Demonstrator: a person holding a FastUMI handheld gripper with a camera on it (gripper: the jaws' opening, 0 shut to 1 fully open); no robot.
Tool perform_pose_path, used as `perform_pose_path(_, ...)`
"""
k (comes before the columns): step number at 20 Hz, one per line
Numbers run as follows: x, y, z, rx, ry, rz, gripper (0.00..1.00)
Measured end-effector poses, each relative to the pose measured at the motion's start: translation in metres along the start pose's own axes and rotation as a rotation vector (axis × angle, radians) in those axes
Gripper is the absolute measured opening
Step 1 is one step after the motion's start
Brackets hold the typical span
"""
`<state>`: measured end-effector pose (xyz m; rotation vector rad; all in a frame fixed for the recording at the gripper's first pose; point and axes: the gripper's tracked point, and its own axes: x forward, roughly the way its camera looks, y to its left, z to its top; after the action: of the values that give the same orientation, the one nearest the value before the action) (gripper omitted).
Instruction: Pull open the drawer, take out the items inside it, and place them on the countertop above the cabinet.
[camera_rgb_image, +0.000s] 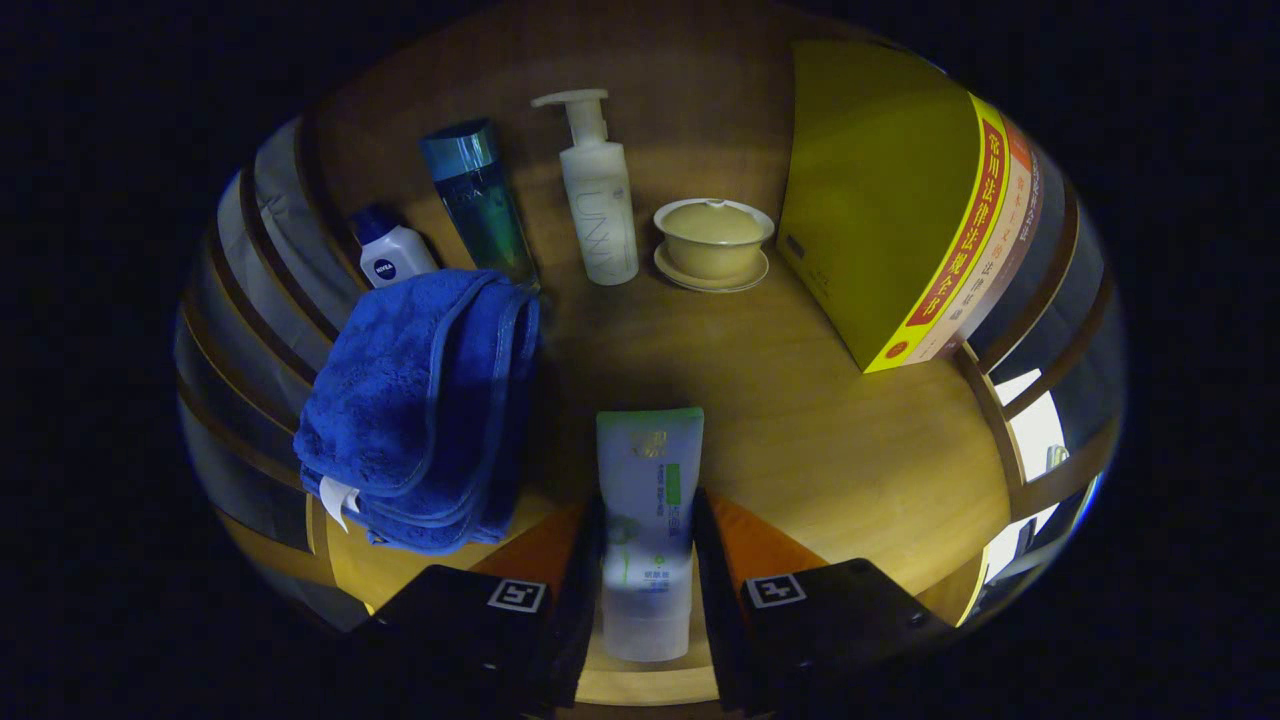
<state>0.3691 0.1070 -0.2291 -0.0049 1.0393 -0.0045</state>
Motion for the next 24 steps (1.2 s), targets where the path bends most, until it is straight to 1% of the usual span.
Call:
perform_pose_path(2,0.000,-0.002,-0.002,0.002,0.004,-0.011,0.64)
perform_pose_path(3,-0.003,-0.002,-0.004,0.005,0.010,-0.009,0.71)
perform_pose_path(6,-0.015,0.000,-0.004,0.020,0.003,0.013,0.82)
perform_pose_path(7,-0.020,0.000,-0.004,0.019,-0.009,0.022,0.91)
perform_pose_path(13,-0.083,0.002,-0.009,-0.005,-0.136,0.077,1.00)
perform_pose_path(16,-0.124,-0.004,-0.029,-0.042,-0.208,0.094,1.00)
perform_pose_path(19,-0.164,-0.003,-0.044,-0.014,-0.291,0.143,1.00)
perform_pose_path(21,-0.195,-0.004,-0.048,0.009,-0.366,0.168,1.00)
perform_pose_path(24,-0.248,-0.013,-0.043,0.032,-0.547,0.196,0.99)
